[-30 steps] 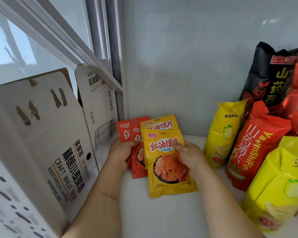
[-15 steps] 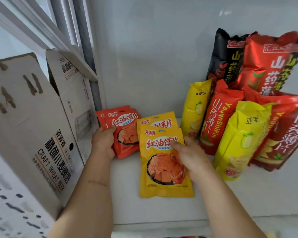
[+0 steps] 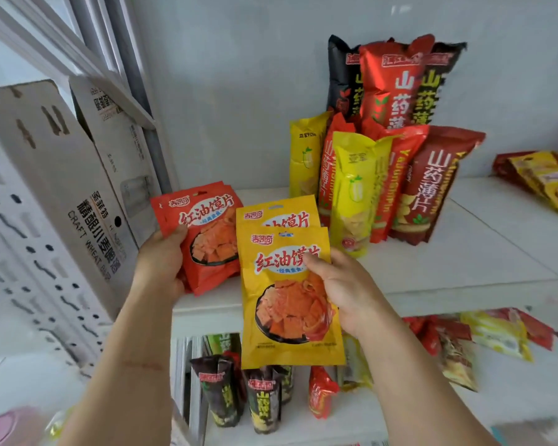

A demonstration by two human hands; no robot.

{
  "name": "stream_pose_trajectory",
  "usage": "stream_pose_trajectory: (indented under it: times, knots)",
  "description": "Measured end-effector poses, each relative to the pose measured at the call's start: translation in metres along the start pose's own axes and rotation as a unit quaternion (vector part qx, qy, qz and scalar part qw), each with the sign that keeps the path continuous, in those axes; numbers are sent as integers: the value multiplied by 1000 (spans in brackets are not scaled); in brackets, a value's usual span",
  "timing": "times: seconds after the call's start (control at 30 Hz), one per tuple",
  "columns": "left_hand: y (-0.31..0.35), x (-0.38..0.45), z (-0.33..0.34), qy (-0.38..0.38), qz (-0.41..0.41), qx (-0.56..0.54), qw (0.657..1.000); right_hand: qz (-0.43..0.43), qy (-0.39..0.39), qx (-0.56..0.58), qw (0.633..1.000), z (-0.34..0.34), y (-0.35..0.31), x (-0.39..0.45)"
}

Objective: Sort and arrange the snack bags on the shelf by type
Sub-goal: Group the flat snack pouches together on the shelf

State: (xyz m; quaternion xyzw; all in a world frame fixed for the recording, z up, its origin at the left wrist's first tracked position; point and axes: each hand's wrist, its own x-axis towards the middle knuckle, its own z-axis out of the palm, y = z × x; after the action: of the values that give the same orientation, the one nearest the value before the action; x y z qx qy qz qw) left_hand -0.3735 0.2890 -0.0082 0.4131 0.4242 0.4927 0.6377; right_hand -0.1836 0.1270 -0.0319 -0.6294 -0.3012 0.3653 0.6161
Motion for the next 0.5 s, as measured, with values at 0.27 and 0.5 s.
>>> stream_pose_trajectory:
  times: [0.27, 0.5]
  knots:
    - [-40, -137, 23, -53, -10, -11, 998, 23, 17, 41, 999, -108, 23, -114]
    - [-90, -217, 129, -131, -30, 13, 991, 10, 140, 49, 989, -237, 23, -192]
